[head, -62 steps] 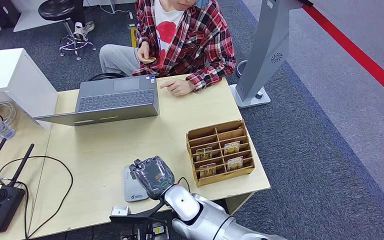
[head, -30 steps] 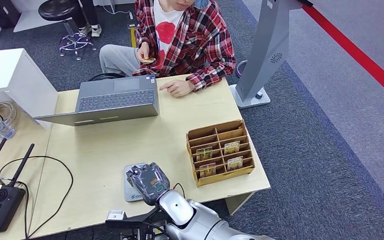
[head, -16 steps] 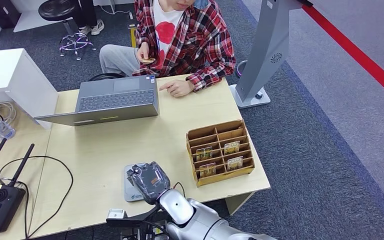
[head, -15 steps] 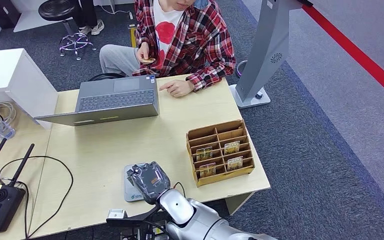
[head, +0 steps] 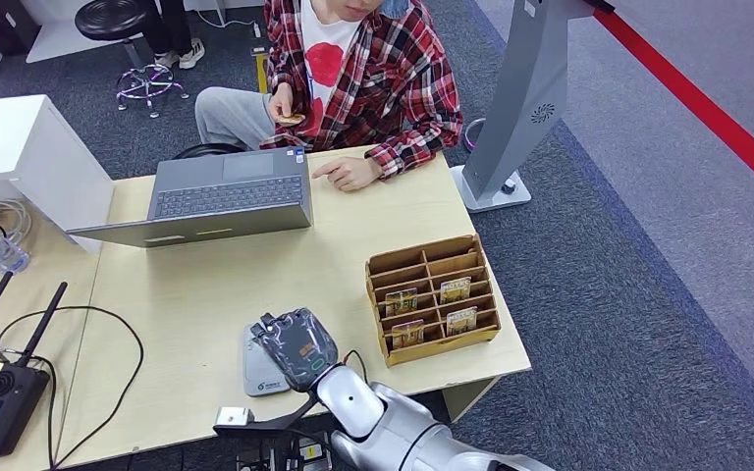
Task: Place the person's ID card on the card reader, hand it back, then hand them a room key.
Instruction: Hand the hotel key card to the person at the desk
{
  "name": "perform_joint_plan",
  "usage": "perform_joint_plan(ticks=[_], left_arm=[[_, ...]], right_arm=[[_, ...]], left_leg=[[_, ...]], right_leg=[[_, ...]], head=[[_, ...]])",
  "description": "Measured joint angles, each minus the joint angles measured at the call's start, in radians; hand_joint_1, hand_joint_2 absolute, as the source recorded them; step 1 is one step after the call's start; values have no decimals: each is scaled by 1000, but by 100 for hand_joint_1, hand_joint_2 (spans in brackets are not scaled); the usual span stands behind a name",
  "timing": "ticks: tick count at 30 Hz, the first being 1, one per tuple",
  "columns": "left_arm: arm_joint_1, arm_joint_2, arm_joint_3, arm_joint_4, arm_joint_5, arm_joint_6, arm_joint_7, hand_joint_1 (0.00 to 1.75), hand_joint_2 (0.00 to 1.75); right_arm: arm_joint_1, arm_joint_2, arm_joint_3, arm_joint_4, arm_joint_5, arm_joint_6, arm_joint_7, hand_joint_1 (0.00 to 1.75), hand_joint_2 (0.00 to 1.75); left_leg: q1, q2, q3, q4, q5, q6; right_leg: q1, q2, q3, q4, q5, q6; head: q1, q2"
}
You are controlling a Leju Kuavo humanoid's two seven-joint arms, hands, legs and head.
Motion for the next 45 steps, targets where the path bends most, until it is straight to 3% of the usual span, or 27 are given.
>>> perform_joint_plan(ticks=[15,45], left_arm=[[0,0,-5,0,-14,2,5,0,0],[-1,0,-4,0,-29,-1,13,0,0]], right_arm=[[26,15,-92,-24,83,0,-27,175,175],[50,24,-97,27,28,0,-50,175,175]], left_leg=[[0,1,0,0,0,0],[0,1,0,0,0,0]], right_leg=[[0,1,0,0,0,0],[0,1,0,0,0,0]], head=[[0,0],[0,0]])
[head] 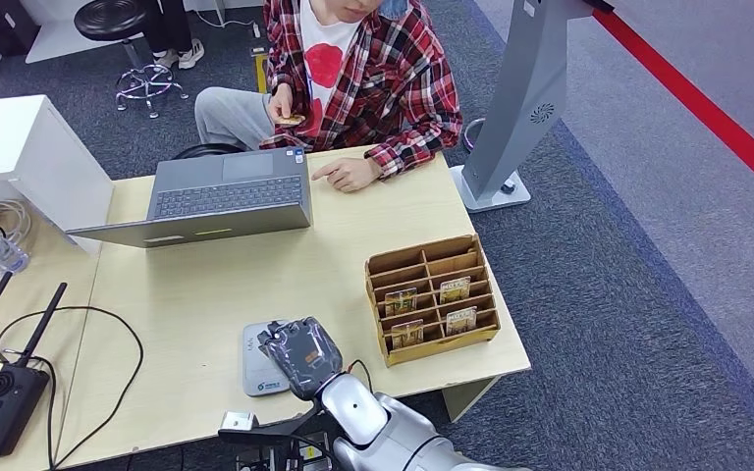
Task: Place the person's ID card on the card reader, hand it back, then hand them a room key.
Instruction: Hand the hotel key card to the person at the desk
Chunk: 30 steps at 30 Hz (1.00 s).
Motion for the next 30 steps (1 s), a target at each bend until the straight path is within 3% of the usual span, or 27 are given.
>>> perform_joint_plan(ticks=[22,26,30], left_arm=[[0,0,0,0,4,-2,0,0,0],[1,0,0,0,10,-4,-2,0,0],[3,1,0,0,18,-12,-14,0,0]], right_arm=[[0,-2,0,-3,10,-2,11,175,175],[-5,-20,0,-55,40,-1,64,175,175],[-37,-86,-2,-195,116,30,175,175,175]], left_leg=[[0,0,0,0,0,0],[0,0,0,0,0,0],[0,0,1,0,0,0]], right_leg=[[0,0,0,0,0,0],[0,0,0,0,0,0],[0,0,0,0,0,0]], head=[[0,0],[0,0],[0,0]])
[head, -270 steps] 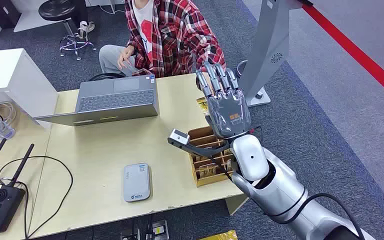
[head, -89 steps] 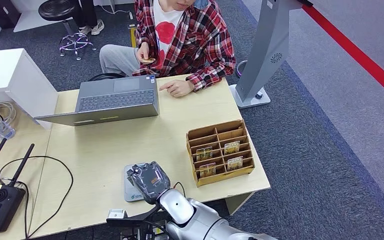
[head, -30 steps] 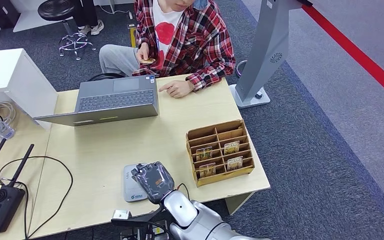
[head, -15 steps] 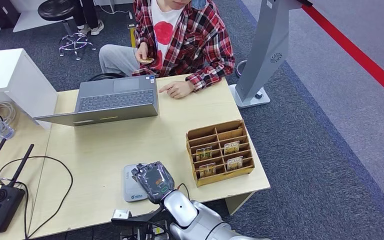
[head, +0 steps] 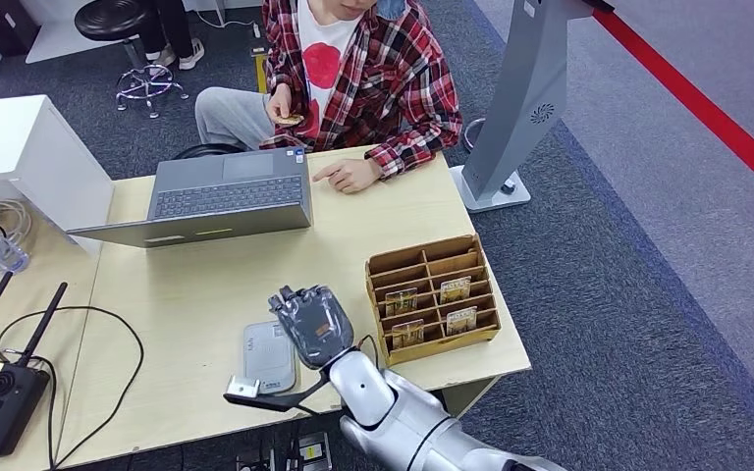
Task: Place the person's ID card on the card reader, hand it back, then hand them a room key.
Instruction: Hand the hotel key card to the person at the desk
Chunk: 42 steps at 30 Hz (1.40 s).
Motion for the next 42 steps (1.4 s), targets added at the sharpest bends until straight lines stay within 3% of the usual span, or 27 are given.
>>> perform_joint_plan(ticks=[5,11,17,23,37,38,42], left_arm=[[3,1,0,0,3,-8,-10,0,0],[4,2,0,0,5,-10,-23,0,0],[3,2,0,0,8,-10,-28,0,0],[2,2,0,0,7,-10,-28,0,0],[0,2,0,0,9,-9,-28,0,0],[0,2,0,0,9,-9,-28,0,0],[0,2,0,0,10,-9,-26,0,0]], right_arm=[[-45,-120,-24,-224,61,83,90,175,175],[-109,-263,-79,-441,66,164,138,175,175],[-150,-360,-127,-571,67,205,157,175,175],[-182,-401,-148,-624,63,225,157,175,175],[-196,-409,-145,-605,54,197,148,175,175],[-196,-409,-144,-603,54,196,149,168,175],[-196,-409,-143,-593,52,196,149,0,175]], left_leg=[[0,1,0,1,0,0],[0,1,0,2,0,0],[0,1,0,2,0,0],[0,2,0,2,0,0],[0,1,-2,2,0,0],[0,1,-2,2,0,0],[0,1,-2,2,0,0]], right_leg=[[0,0,0,0,1,1],[0,1,0,0,1,1],[0,1,0,0,1,1],[0,2,0,0,1,1],[0,1,0,0,1,1],[0,1,0,0,1,1],[0,0,-1,0,1,1]], head=[[0,0],[0,0],[0,0],[0,0],[0,0],[0,0],[0,0]])
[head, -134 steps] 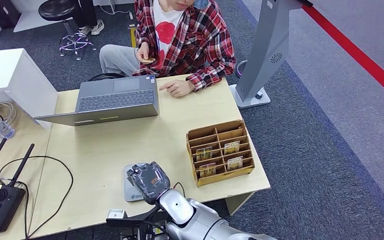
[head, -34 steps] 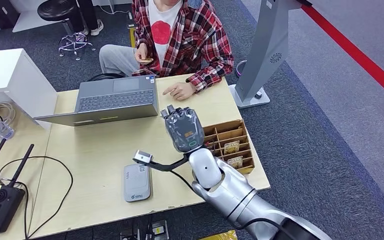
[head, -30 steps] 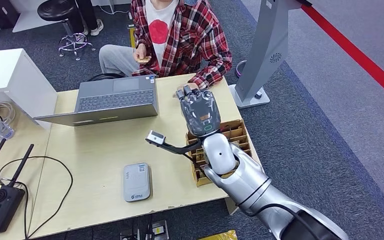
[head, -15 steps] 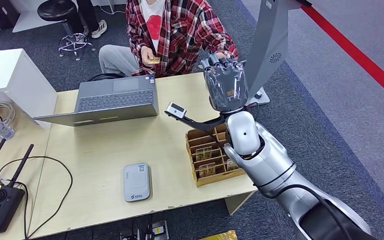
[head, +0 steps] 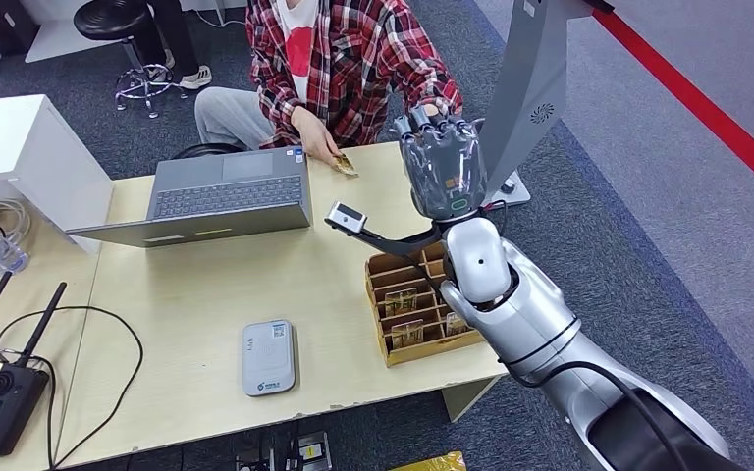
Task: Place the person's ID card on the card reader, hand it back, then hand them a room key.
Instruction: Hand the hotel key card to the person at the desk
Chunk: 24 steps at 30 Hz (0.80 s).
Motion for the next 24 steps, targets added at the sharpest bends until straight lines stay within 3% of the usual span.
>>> perform_joint_plan(ticks=[11,24], left_arm=[[0,-1,0,0,15,3,2,0,0],[1,-1,2,0,48,6,9,0,0]], right_arm=[[45,0,-1,0,-139,-13,-3,0,175],[189,-9,-49,-158,-554,1,-88,0,175]], left_leg=[[0,0,0,0,0,0],[0,0,0,0,0,0]], right_leg=[[0,0,0,0,0,0],[0,0,-1,0,0,0]], head=[[0,0],[0,0]])
